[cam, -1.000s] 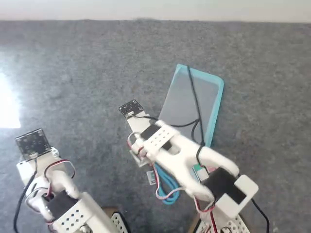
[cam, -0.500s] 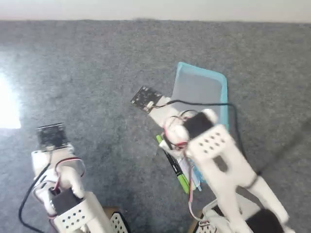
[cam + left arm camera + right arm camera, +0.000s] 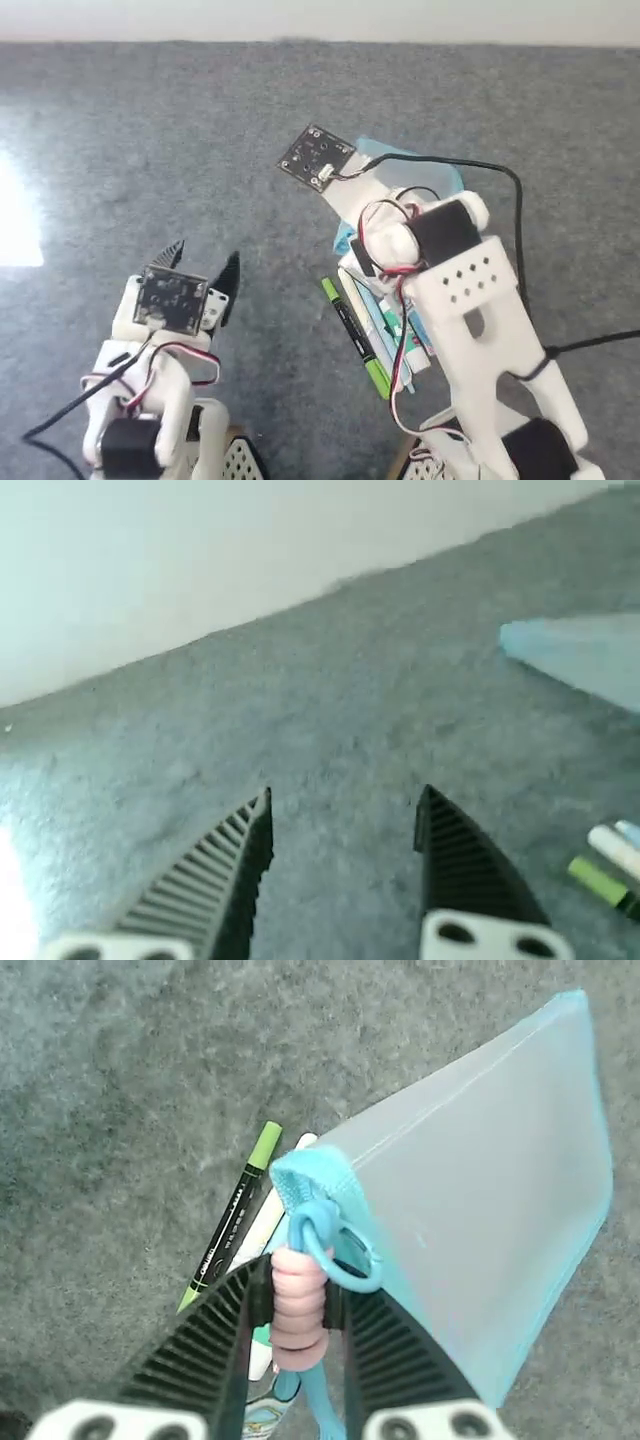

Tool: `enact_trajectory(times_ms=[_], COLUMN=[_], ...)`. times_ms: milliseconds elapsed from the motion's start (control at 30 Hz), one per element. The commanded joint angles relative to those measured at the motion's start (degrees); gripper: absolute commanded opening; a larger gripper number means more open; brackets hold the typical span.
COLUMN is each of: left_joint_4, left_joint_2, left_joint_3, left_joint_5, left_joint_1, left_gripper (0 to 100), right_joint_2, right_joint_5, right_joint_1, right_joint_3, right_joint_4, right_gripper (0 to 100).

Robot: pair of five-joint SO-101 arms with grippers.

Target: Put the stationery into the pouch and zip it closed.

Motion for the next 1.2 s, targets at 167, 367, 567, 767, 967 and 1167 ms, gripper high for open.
enact_trajectory(times_ms=[167,367,567,767,967,1167], left_joint_4=[-6.8,-7.7,-12.9,-16.3,-17.5,-18.0], left_joint_2=[18.8,30.2,30.7,30.8,30.9,30.9], left_joint_3=[-9.2,-15.7,-12.8,-10.5,-9.5,-9.3], left_joint_5=[9.1,13.4,14.3,16.7,16.8,16.8], left_joint_1=[13.5,25.0,23.5,19.7,19.8,19.8], left_gripper=[30,34,36,36,36,36], right_joint_2=[-4.5,-9.3,-12.3,-13.5,-13.5,-13.5], right_joint_5=[-2.3,-3.1,-3.1,-3.1,-3.1,-3.1], right_joint_1=[0.3,-0.8,-0.9,-1.0,-4.8,-5.8], right_joint_3=[-4.2,-4.0,-1.8,1.3,1.3,1.4], right_joint_4=[0.0,0.2,0.8,0.7,1.2,1.4], right_gripper=[0.6,0.6,0.6,0.6,0.6,0.6])
